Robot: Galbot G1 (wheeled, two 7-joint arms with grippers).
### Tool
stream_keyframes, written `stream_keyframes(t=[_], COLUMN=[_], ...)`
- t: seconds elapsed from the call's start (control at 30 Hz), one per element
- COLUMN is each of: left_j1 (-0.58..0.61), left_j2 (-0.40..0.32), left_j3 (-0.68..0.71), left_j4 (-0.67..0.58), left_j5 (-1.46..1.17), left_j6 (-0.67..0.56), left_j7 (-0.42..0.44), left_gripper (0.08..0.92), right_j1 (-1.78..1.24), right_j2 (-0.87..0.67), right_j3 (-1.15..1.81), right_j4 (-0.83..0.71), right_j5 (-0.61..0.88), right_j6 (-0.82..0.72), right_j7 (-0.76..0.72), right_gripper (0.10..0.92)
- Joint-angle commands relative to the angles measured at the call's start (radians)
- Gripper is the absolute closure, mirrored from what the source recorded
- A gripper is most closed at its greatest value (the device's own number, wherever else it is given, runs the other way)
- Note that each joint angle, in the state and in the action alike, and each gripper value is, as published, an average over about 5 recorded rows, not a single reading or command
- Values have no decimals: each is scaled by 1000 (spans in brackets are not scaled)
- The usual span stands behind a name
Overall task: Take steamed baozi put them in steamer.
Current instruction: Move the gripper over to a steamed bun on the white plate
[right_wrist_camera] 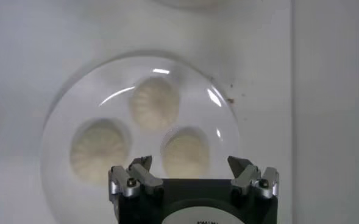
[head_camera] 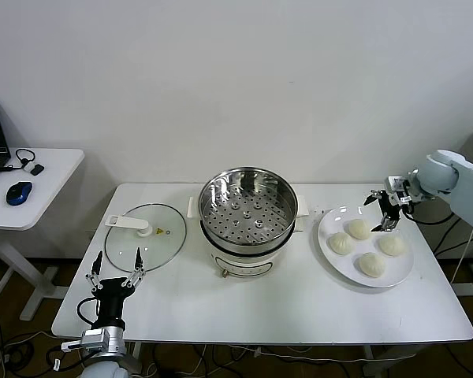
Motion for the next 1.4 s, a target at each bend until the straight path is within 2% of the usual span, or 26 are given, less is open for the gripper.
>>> stream_keyframes(t=[0.03,0.17,0.73,0.93,1.4], left_j1=[-2,-3,-10,-13,-18], left_j2=[13,16,18,17,20], left_j3=[-5,-13,-30,-29,-31], left_j4=[12,20,40,50,59], left_j5=[-4,-8,-10,0,-3], left_j6=[-5,-7,-8,-15,-17], left_j7=[0,0,0,-2,-2], left_gripper=[177,177,177,177,177], right_j1=[38,1,-176,-203,-237], right_j2=[159,204,260,303,334], right_j3=[-72,-25,181,283,362], right_j4=[-255,-331,-443,-526,-575], right_j5=[-7,-32,-134,-223,-288], right_j6=[80,101,135,169,186], right_j7=[-68,-78,-78,-69,-55], right_gripper=[203,203,203,203,203])
